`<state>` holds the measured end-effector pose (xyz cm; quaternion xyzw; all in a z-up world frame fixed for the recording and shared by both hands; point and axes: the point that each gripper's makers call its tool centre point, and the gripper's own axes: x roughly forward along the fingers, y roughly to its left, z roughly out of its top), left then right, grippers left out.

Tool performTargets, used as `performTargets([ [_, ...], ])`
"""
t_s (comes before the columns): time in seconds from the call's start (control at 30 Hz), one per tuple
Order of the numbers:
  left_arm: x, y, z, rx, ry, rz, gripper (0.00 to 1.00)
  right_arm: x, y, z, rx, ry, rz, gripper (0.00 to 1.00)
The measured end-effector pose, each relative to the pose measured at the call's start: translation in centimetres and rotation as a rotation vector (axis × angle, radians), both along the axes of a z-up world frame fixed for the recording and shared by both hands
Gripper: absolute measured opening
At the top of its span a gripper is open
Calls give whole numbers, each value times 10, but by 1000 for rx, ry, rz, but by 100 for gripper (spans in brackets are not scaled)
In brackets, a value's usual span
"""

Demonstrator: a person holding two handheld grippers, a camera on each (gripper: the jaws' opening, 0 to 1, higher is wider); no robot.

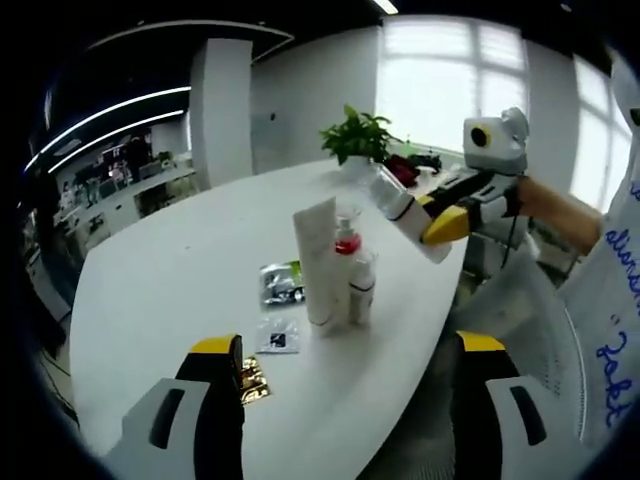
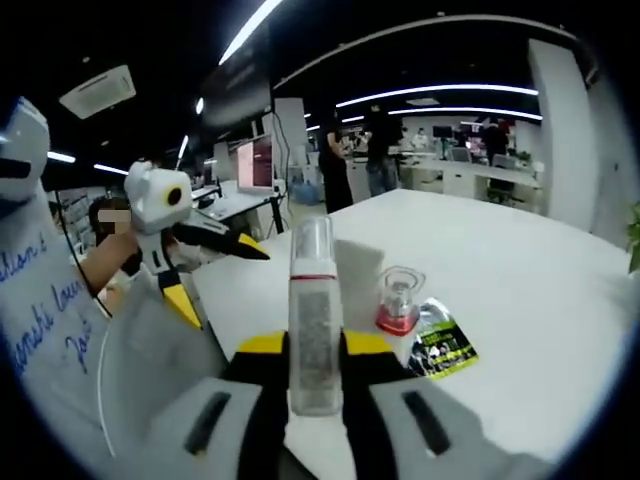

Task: Arrange the skincare products in the storage area until every visible bottle or jar stands upright without overlapping.

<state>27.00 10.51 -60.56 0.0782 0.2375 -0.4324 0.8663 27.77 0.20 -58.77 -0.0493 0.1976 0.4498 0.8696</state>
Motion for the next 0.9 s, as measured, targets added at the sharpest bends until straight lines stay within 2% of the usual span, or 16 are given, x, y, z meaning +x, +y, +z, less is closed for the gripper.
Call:
performTargets([
  [0.17,-1,-3,0,-26,11,-5,75,-5,15,-7,-6,3,22,18],
  [0.27,-3,-6,2,-87,45,-3,64,-7,22,-12,-23,2,35,18],
  [0.4,-4,-7,1,-98,54,0,54,-11,30,-17,-21,13,50,19],
  [0.57,-2,-9,5,-164,68,24,49,-11,34,-22,-20,21,56,19],
  [0.73,3,-13,12,-262,88,71,45,-10,40,-24,-19,20,58,19],
  [0.9,5,-18,14,-314,110,91,44,-11,48,-24,-8,22,68,19],
])
